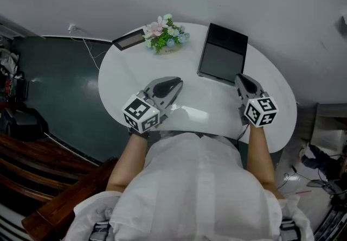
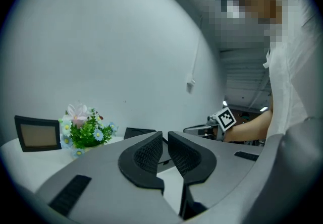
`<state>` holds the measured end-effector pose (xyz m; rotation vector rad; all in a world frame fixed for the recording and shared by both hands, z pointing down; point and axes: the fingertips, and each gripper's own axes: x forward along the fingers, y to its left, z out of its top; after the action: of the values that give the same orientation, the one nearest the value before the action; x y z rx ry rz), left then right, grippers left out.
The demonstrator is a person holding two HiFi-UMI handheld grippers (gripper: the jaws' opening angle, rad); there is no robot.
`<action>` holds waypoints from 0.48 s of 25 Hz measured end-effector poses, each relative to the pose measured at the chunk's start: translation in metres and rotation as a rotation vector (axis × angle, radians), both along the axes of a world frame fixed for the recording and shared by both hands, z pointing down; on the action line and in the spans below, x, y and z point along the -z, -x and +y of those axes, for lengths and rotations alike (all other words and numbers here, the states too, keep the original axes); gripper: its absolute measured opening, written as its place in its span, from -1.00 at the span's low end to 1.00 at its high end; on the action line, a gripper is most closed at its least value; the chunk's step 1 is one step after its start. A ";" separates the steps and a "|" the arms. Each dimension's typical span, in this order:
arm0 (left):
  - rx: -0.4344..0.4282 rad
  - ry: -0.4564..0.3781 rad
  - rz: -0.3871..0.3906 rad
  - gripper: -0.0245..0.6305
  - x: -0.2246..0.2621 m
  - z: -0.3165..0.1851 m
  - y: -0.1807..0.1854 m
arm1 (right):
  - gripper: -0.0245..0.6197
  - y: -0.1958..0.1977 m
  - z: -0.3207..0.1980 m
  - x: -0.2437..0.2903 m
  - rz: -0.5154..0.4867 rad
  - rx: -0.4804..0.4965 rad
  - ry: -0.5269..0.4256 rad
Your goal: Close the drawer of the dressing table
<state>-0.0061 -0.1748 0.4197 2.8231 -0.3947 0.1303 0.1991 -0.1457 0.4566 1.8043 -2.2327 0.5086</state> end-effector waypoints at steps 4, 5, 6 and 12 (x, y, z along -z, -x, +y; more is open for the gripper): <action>0.030 -0.050 0.014 -0.79 0.021 -0.013 0.008 | -0.87 -0.005 0.017 0.037 -0.039 -0.055 -0.140; 0.037 -0.064 0.018 -0.79 0.028 -0.015 0.010 | -0.87 -0.004 0.020 0.044 -0.031 -0.060 -0.166; 0.043 -0.079 0.024 -0.79 0.034 -0.018 0.013 | -0.88 -0.003 0.022 0.052 -0.020 -0.062 -0.189; 0.072 -0.164 0.034 -0.79 0.067 -0.023 0.027 | -0.89 0.004 0.034 0.086 0.007 -0.084 -0.290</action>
<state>-0.0333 -0.1976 0.3525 2.9626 -0.5202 0.0356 0.1948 -0.1112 0.3704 2.0388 -2.3333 0.1988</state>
